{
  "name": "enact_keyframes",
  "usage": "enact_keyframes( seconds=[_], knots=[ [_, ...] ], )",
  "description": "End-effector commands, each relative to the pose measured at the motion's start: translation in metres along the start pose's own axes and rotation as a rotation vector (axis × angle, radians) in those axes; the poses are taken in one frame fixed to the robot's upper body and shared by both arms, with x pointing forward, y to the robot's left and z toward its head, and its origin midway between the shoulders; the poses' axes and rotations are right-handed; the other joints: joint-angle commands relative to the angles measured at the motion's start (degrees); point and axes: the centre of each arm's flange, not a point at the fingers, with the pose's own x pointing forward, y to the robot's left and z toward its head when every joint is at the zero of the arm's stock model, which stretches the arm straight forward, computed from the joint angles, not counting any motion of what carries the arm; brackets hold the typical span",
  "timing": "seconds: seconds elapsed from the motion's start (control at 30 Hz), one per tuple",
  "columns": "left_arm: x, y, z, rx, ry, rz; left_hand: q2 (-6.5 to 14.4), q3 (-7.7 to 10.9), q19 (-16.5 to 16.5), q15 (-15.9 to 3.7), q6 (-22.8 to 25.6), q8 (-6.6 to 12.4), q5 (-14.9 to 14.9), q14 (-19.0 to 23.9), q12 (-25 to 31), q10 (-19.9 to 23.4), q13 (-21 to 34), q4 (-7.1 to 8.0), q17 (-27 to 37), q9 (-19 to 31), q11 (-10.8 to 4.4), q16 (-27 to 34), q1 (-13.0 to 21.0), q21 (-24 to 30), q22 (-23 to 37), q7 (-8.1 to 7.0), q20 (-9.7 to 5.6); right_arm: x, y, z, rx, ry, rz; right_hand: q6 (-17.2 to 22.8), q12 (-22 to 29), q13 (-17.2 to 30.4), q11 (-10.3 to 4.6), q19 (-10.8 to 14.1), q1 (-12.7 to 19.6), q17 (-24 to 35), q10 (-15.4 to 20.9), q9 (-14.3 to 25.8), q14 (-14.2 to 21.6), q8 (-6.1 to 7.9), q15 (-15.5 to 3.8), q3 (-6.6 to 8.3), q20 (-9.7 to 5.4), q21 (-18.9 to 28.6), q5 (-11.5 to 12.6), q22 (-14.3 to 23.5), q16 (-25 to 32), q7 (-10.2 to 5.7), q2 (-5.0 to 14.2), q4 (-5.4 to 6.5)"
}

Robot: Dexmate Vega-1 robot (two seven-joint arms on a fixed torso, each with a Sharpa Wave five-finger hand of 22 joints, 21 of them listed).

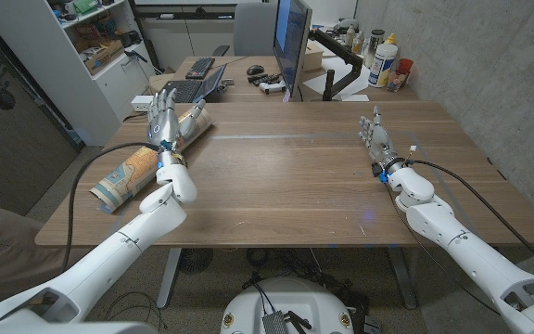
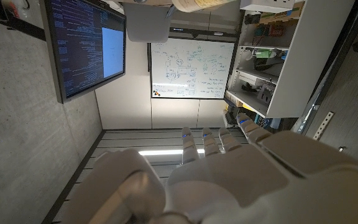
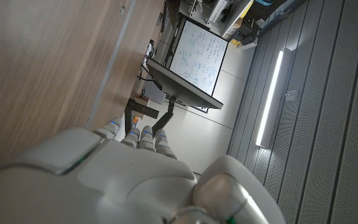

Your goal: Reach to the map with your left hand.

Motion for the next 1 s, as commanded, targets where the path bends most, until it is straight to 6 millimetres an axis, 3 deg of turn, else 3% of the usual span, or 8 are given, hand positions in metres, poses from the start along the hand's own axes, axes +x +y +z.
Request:
enact_keyframes(
  seconds=[0.03, 1.0],
  knots=[
    [0.011, 0.0, -0.014, 0.004, 0.024, -0.043, 0.2, -0.18, 0.1, 0.15, -0.3, -0.08, -0.2, -0.4, 0.2, -0.1, 0.2, -0.44, 0.2, 0.1, 0.22, 0.2, 0.7, 0.1, 0.2, 0.01, 0.62, 0.005, 0.003, 0.002, -0.009, 0.01, 0.006, -0.1, -0.2, 0.2, 0.06, -0.4, 0.2, 0.2, -0.7, 0.2, -1.5, 0.36, -0.14, -0.34, -0.2, 0.4, 0.5, 0.2, -0.2, -0.06, 0.63, -0.08],
    [0.026, 0.0, -0.035, 0.04, -0.091, -0.109, -0.3, -0.77, 0.7, 0.29, -0.6, -0.32, -0.4, -0.9, 0.2, 0.0, 0.2, -0.03, 0.3, 0.1, 0.17, 0.0, -0.2, 0.3, 0.2, -0.04, 0.37, 0.018, 0.006, 0.001, -0.012, 0.018, -0.005, -0.2, -0.2, 0.2, 0.07, -0.4, 0.2, 0.2, -0.8, 0.2, -1.5, 0.34, -0.22, -0.4, -0.07, 0.4, 0.5, 0.3, -0.2, -0.06, 0.69, -0.11]
  ],
)
